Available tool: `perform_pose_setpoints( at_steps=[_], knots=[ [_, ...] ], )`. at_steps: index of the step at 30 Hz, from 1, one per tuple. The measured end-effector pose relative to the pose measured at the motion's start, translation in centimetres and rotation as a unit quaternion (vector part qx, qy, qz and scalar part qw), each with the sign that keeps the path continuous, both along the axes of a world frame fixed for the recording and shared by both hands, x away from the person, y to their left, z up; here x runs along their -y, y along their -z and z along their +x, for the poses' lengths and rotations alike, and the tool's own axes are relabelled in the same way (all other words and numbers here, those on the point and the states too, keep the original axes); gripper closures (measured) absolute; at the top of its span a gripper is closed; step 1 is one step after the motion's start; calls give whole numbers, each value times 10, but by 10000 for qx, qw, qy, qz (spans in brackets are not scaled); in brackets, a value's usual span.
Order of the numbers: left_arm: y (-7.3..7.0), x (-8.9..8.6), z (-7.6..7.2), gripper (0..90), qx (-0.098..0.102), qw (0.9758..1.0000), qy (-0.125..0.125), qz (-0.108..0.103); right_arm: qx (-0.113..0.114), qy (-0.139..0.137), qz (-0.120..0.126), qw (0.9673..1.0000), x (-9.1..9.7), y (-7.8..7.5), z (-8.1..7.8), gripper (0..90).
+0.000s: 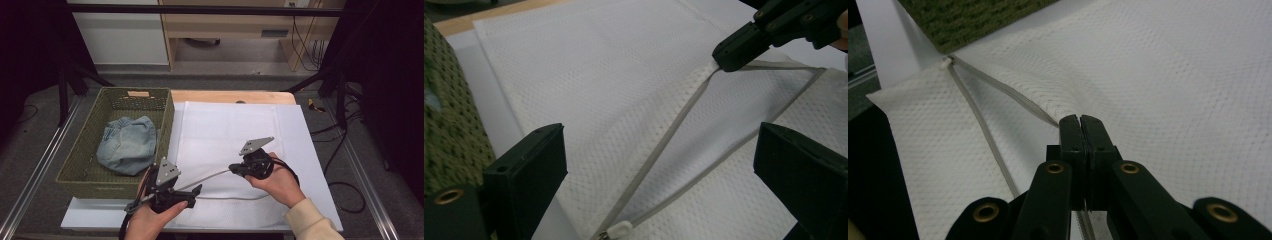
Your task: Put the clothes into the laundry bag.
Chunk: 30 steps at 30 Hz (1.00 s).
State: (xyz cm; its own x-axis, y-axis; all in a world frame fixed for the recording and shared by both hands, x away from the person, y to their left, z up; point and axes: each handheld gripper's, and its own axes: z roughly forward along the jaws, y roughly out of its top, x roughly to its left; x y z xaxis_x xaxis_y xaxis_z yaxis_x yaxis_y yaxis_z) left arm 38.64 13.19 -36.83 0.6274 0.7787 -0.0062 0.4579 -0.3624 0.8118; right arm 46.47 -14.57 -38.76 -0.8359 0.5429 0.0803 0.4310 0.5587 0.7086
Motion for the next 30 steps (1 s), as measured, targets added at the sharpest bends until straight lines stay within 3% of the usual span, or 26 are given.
perform_pose_setpoints(
  at_steps=[11,21,30],
  knots=[
    [-27,-27,17,43,159,9993,-267,202,136,-39,111,9998,0,-25,-3,895],
    [-36,-53,31,46,130,9977,-509,419,138,-70,82,9998,0,-17,0,895],
    [-39,-65,37,46,117,9967,-641,488,210,-43,153,9997,0,-18,-2,895]
  ],
)
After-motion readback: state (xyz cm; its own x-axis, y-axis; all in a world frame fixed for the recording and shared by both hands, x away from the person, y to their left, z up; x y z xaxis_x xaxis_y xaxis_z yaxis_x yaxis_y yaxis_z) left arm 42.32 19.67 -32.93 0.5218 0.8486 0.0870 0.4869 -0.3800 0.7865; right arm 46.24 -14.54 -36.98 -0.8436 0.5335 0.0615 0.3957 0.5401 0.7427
